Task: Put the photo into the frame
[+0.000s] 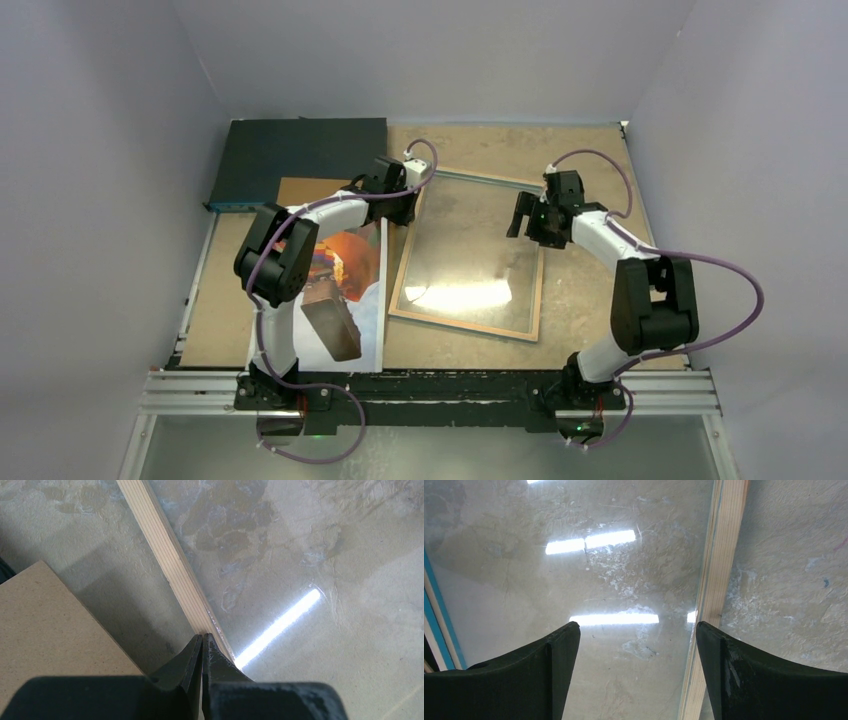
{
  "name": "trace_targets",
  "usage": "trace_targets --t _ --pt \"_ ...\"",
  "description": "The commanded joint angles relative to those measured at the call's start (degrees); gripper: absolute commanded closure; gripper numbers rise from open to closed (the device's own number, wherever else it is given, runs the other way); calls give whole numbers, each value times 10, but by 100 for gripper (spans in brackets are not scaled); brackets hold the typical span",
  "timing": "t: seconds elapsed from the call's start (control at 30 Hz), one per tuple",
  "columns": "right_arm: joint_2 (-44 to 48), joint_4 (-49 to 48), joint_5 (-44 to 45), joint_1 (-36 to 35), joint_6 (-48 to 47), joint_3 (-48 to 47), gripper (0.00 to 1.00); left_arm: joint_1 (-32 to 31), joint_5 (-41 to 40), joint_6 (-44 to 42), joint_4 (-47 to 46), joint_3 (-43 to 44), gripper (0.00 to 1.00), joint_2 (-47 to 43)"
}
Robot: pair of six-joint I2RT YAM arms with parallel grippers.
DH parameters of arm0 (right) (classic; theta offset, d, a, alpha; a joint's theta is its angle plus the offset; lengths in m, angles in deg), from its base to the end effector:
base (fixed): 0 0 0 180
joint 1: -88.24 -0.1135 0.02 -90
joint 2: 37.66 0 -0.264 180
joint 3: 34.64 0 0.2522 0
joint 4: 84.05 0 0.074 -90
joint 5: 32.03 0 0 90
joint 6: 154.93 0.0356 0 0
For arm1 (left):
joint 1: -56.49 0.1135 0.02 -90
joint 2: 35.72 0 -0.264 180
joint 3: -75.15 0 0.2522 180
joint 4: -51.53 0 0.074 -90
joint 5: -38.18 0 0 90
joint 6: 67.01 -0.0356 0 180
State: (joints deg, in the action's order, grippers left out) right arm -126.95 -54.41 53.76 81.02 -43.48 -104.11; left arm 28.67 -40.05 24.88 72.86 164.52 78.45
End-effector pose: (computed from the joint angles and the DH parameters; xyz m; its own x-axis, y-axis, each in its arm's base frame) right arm 0.3223 0.0435 0.2087 -0.7649 0.2707 -0.5846 0.1150 0.9502 0.2896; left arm 0.3791 -0.2083 0.1701 -0.6564 0.3099 -0.6878 0.5606 0.8105 -0.1698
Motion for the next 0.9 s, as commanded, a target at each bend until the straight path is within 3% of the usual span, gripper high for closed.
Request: trace_targets --t 0.0,0.87 --pt "-13 -17 -8 -3 5 0 13 -1 22 9 42 -18 100 -7" --pt "-28 -36 14 -20 22 37 13 3 26 14 36 -20 100 -5"
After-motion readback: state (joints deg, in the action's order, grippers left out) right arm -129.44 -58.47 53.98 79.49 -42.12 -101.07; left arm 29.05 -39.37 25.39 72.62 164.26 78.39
